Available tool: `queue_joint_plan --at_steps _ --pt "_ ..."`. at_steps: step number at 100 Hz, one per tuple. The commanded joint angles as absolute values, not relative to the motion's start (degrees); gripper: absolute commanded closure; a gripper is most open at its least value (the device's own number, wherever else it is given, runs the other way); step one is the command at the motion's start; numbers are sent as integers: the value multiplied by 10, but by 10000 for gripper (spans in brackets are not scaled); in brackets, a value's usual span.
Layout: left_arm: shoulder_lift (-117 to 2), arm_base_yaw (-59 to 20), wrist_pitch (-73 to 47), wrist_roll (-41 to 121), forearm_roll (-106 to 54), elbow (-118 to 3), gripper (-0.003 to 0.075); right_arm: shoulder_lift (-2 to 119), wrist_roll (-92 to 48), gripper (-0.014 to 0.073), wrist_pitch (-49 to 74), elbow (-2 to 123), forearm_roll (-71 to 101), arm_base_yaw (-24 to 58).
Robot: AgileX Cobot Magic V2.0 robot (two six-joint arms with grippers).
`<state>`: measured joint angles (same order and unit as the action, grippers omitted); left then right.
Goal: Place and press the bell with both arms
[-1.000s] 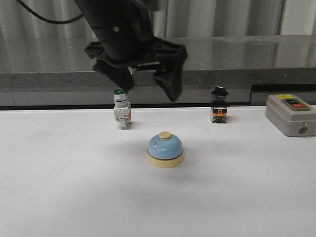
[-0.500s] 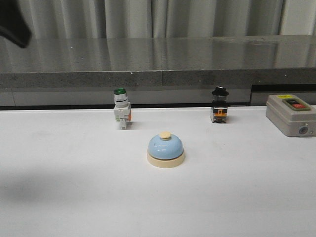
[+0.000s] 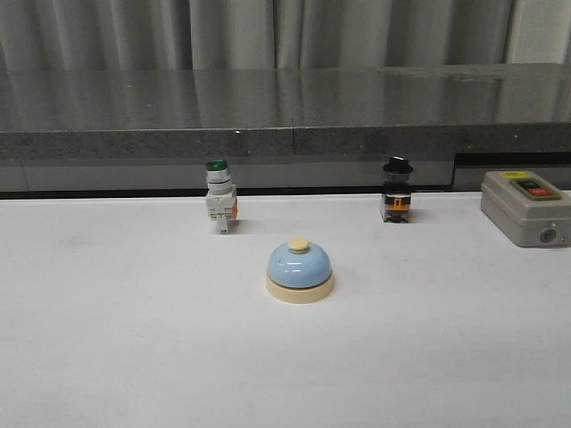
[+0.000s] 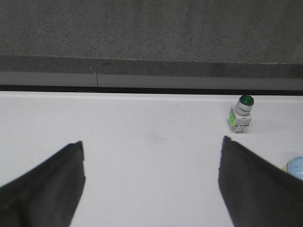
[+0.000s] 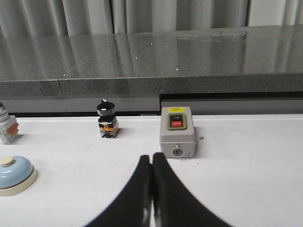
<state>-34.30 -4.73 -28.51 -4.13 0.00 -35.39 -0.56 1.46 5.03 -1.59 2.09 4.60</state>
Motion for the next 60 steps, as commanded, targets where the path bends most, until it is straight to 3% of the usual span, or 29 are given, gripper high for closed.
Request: queue_joint_plan --at_steps 1,22,60 --pt "-315 -47 -258 -47 0 -365 347 -17 12 654 3 -7 20 46" --pt "-301 -47 -262 -47 0 -365 743 -17 12 654 3 -7 20 46" --pt "-301 -47 -262 -47 0 -365 740 -17 12 654 3 -7 20 46"
